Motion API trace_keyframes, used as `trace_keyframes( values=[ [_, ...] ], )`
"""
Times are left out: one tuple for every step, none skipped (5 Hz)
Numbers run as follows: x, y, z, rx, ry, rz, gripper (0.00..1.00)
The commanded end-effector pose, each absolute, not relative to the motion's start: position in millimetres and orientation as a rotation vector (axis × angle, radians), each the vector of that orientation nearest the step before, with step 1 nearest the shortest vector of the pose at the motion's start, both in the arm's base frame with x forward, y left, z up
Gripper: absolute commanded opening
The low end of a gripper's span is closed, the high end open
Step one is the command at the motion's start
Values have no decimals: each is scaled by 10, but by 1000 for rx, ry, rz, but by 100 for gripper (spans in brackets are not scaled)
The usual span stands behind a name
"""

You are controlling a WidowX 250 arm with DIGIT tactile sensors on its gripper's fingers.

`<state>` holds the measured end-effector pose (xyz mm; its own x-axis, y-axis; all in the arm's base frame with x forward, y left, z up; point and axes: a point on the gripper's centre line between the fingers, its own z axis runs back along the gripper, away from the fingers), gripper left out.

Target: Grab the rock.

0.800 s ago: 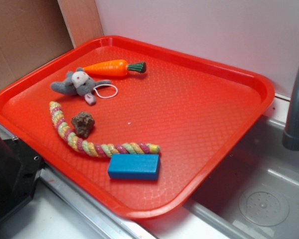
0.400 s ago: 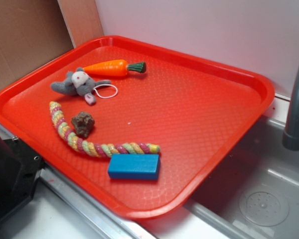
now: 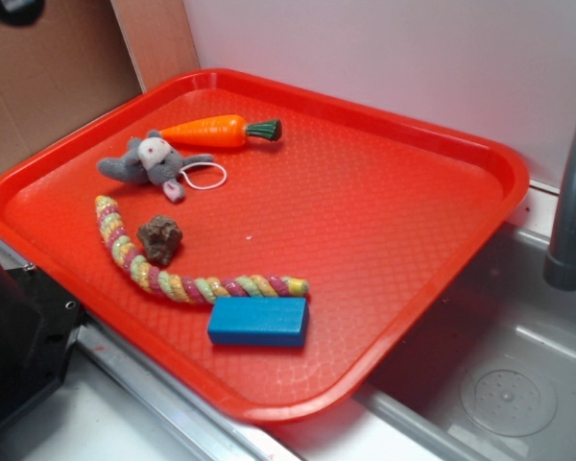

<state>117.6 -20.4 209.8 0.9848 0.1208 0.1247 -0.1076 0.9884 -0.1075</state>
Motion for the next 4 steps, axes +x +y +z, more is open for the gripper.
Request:
trace_keyframes(
  values=[
    [1311,-282,1598,-87,-149,217,100],
    [1382,-328,1260,-89,-137,217,100],
    [1484,-272,953,-40,-125,231,100],
    [1574,-233,734,-11,-106,250,100]
  ],
)
